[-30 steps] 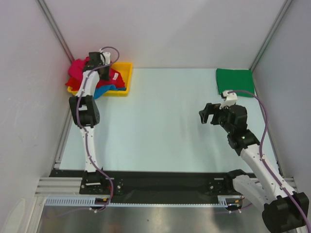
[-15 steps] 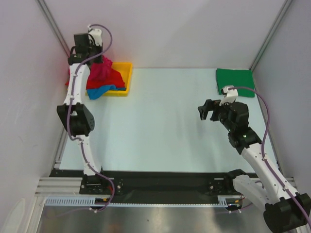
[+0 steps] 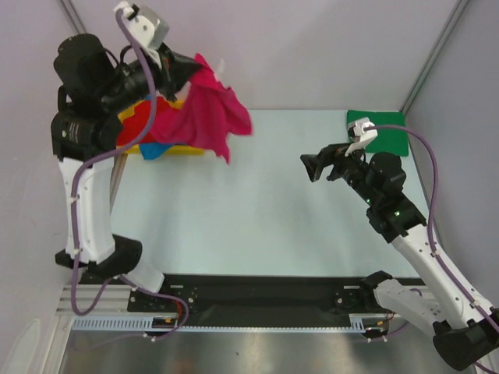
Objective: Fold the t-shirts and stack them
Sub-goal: Move the tshirt to the center of the board
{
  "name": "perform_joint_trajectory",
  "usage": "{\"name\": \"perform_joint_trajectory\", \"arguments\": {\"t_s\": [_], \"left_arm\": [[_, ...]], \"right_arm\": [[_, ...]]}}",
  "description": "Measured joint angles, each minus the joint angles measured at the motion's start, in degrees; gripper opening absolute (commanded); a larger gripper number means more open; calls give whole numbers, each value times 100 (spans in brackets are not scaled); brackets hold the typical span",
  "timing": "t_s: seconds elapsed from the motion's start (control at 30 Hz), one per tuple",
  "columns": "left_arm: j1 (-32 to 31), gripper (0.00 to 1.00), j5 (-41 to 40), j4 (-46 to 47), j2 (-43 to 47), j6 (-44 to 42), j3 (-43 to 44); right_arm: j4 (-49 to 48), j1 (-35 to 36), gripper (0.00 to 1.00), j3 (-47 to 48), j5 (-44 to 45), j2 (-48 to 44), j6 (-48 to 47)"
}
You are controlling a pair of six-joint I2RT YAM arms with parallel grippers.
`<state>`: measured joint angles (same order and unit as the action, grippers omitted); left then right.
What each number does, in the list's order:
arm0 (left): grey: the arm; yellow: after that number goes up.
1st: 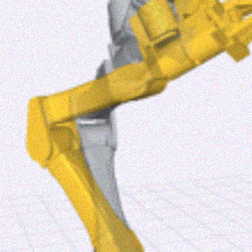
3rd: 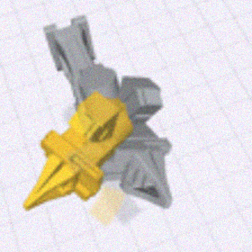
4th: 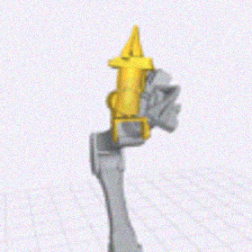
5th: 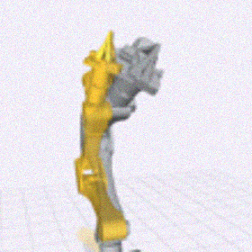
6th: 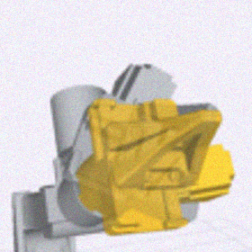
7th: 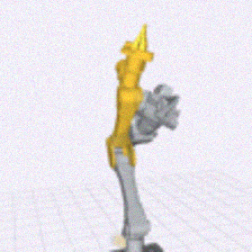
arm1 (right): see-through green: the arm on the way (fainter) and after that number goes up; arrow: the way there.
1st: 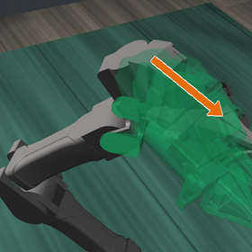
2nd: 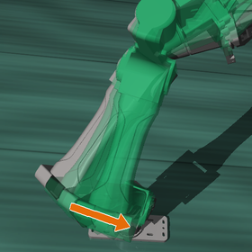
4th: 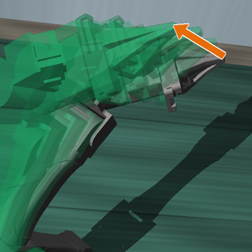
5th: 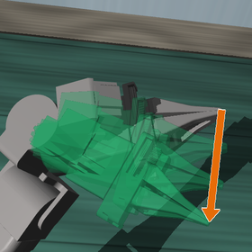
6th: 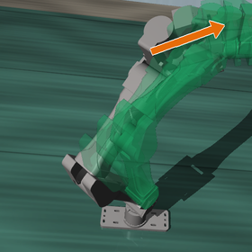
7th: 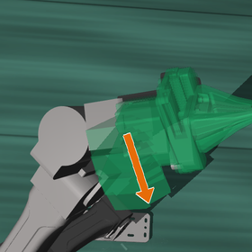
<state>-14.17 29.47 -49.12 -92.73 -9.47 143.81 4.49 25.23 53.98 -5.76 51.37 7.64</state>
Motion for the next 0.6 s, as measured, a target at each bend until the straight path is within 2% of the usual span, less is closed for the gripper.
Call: {"name": "perform_joint_trajectory", "arguments": {"t_s": [0.1, 0.2, 0.3, 0.43, 0.6], "left_arm": [[-560, 4, 289, -129, 485, 48, -678], [-789, 4, 424, -81, 671, 107, -1742], [-872, 4, 393, 98, 448, 111, -2962], [-885, 5, 111, 479, -216, 48, -4433], [-863, 8, -264, 887, -643, -142, -5716]], "right_arm": [[11, 61, 100, 103, -153, 42, 0], [234, 59, 100, 111, -208, 44, -15], [636, 57, 97, 111, -205, 44, -59], [1244, 63, 87, 109, -205, 136, -79], [1803, 378, 85, 15, -205, 772, 13]]}}
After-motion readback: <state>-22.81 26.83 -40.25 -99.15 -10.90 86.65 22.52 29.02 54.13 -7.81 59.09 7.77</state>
